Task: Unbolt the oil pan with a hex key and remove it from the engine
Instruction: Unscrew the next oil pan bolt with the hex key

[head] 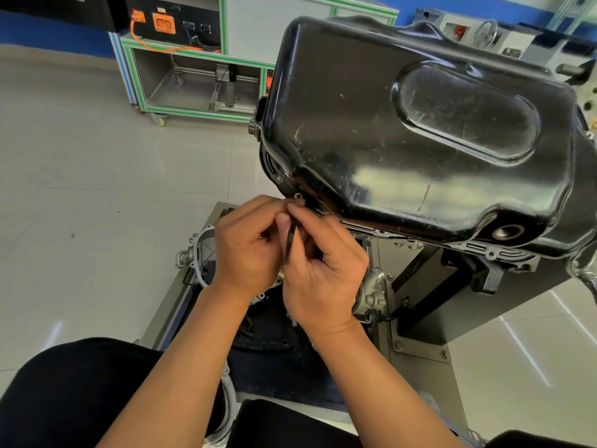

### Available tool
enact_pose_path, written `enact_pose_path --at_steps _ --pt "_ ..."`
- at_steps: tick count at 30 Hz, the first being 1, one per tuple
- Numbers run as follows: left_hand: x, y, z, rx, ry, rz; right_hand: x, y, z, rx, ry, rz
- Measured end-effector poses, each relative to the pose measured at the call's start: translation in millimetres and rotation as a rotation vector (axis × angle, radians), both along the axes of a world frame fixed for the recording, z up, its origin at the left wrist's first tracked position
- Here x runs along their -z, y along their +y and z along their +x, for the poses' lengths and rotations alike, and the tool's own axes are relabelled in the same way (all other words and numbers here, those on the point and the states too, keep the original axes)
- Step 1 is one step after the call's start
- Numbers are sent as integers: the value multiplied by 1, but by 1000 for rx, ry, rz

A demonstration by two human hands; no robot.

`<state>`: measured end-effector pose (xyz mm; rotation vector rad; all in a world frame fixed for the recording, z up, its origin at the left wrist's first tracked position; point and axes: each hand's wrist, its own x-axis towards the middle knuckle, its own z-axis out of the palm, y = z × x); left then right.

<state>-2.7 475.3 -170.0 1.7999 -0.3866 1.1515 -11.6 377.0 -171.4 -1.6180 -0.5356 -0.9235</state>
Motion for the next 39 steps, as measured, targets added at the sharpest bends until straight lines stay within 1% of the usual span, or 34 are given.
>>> enact_pose_path --at_steps 2,4,11,15,17,22,24,28,31,33,35,39 --pt "1 -2 3 -63 9 -40 -2 1 -1 3 -9 -5" --pt "0 -4 4 -70 22 -94 -2 0 -2 -7 -9 -1" --pt "0 -4 1 1 -4 5 -2 0 -1 -1 4 6" --pt "-2 -7 4 -71 27 -101 -2 -1 -2 -7 5 -14" --pt "-3 -6 4 -40 38 -129 -2 -3 -3 -15 16 -14" --pt "2 -1 -1 7 31 1 -2 -4 -1 0 24 -16" --pt "2 -1 -1 -11 19 -5 -3 -3 -2 1 30 -11" --pt "0 -3 2 -122 29 -50 -4 -3 -4 6 22 -13" --pt "1 -4 2 -77 33 -36 -6 -6 -3 3 4 -28" --pt "2 -4 2 -31 6 16 -7 -6 -3 10 -14 -46" --pt "0 -5 2 -11 -14 25 -8 -6 -3 13 -12 -45" --pt "1 -7 5 -84 32 -81 -5 -4 -4 -3 15 -27"
